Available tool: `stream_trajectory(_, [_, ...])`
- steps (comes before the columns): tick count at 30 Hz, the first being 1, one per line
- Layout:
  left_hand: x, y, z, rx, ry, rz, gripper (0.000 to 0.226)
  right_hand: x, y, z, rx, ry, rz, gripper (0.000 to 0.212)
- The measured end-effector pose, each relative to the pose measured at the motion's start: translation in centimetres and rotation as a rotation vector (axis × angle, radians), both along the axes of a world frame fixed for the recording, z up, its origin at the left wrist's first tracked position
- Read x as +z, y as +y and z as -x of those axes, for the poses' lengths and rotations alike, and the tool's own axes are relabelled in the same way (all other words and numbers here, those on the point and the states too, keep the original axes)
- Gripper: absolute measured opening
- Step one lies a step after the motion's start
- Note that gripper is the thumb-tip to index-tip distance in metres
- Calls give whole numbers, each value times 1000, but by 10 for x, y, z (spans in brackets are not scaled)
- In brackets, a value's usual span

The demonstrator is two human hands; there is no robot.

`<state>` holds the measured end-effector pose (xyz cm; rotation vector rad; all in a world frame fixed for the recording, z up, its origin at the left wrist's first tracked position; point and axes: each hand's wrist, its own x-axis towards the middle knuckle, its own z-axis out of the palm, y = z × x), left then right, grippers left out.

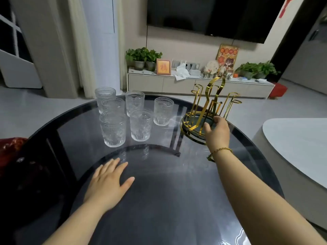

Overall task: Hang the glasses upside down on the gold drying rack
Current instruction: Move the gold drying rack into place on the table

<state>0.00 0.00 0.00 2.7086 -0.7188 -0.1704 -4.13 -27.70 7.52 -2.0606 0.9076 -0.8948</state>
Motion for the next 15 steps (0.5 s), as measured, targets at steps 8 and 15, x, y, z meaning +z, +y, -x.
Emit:
stream_trajectory(8, [-7,-2,-8,9,-104,18,56,-10,-29,-28,-126,-89,-227,40])
stream_trajectory(15, [-7,-3,-11,16,-109,11,96,-23,-52,-30,-4,-93,-192,25])
